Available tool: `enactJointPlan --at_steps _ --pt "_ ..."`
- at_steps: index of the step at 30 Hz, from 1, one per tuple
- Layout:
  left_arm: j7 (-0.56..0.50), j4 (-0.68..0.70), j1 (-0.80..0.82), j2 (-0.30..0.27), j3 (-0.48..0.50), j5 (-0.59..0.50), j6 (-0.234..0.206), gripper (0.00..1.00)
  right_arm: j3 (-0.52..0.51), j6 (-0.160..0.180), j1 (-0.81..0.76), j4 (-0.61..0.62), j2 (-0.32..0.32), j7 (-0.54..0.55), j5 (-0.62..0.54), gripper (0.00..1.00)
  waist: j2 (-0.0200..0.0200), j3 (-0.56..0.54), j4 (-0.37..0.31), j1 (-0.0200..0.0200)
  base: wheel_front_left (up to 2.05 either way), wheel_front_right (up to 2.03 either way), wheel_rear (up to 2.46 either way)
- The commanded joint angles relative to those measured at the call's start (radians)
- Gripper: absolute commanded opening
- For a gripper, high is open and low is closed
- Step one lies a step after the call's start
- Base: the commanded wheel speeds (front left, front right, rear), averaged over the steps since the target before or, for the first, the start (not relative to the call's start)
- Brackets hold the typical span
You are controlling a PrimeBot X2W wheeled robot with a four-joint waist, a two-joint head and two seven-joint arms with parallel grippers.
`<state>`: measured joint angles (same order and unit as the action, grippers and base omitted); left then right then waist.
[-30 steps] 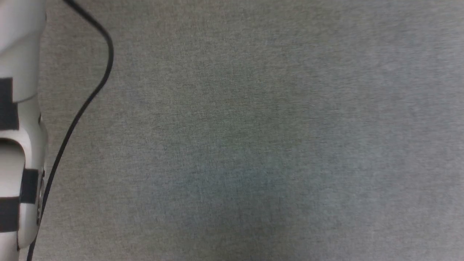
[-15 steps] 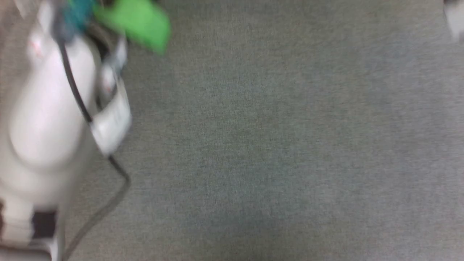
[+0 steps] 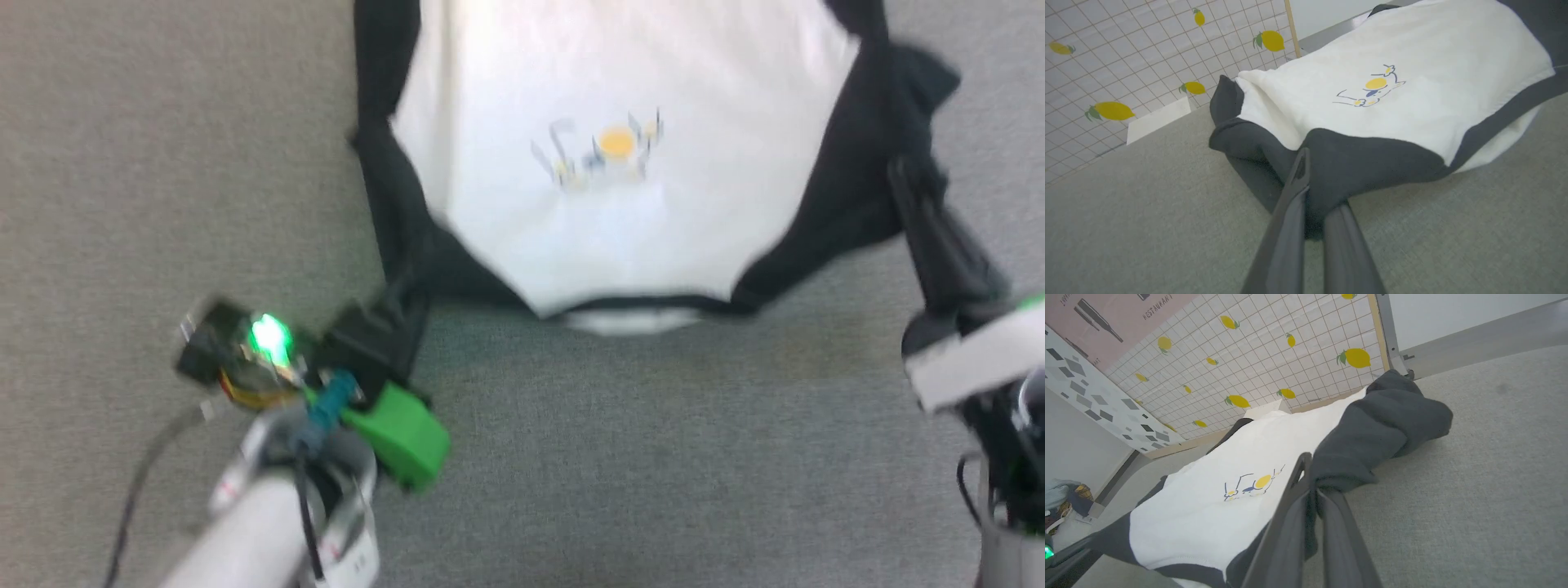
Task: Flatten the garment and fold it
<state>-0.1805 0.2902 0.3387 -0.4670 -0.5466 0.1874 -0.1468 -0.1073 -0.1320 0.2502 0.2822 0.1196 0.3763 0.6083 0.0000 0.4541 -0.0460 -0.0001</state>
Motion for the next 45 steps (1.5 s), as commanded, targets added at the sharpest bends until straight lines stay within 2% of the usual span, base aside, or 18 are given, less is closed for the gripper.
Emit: enactJointPlan --at_steps 1,12,26,30,36,37,38,39,40,45 --pt "-0.014 -0.003 -0.046 -0.002 -0.011 0.02 -0.009 0.0 -0.016 0.001 -0.041 0.008 -0.008 0.007 -0.013 0.0 0.0 -0.072 0.003 0.0001 0.0 0.0 0.0" --pt "-0.113 -0.033 -0.271 -0.041 -0.051 0.134 -0.019 0.0 -0.067 0.001 -0.331 0.002 -0.046 0.134 -0.053 0.0 0.0 -0.173 0.013 0.0001 0.0 0.0 0.0" --pt "-0.267 -0.02 -0.414 -0.057 -0.093 0.284 -0.01 0.0 -0.071 0.001 -0.515 -0.003 -0.061 0.271 -0.071 0.0 0.0 -0.224 0.014 0.0001 0.0 0.0 0.0" --pt "-0.257 -0.041 -0.43 -0.06 -0.09 0.297 -0.012 0.0 -0.08 0.001 -0.532 -0.006 -0.064 0.272 -0.075 0.0 0.0 -0.226 0.014 0.0001 0.0 0.0 0.0" --pt "-0.201 -0.102 -0.418 -0.032 -0.088 0.304 0.0 0.0 -0.072 0.001 -0.514 -0.04 -0.067 0.228 -0.09 0.0 0.0 -0.231 0.016 0.0001 0.0 0.0 0.0" --pt "-0.186 -0.114 -0.411 -0.026 -0.085 0.3 -0.001 0.0 -0.07 0.001 -0.509 -0.048 -0.067 0.22 -0.094 0.05 0.0 -0.233 0.016 0.0001 0.0 0.0 0.0" --pt "-0.164 -0.129 -0.403 -0.017 -0.083 0.295 0.0 0.43 -0.067 0.001 -0.502 -0.056 -0.068 0.202 -0.102 0.82 0.0 -0.237 0.016 0.0001 0.0 0.0 0.0" --pt "-0.154 -0.142 -0.399 -0.012 -0.085 0.294 0.004 0.85 -0.067 0.001 -0.499 -0.066 -0.068 0.193 -0.105 1.0 0.0 -0.241 0.016 0.0001 0.0 0.0 0.0" --pt "-0.14 -0.151 -0.395 -0.003 -0.083 0.295 0.003 1.0 -0.066 0.001 -0.495 -0.076 -0.068 0.186 -0.107 1.0 0.0 -0.245 0.017 0.0001 0.0 0.0 0.0" --pt "-0.09 -0.14 -0.409 0.029 -0.055 0.333 -0.011 1.0 -0.063 0.001 -0.492 -0.07 -0.069 0.168 -0.103 1.0 0.0 -0.263 0.022 0.0001 0.0 0.0 0.0"
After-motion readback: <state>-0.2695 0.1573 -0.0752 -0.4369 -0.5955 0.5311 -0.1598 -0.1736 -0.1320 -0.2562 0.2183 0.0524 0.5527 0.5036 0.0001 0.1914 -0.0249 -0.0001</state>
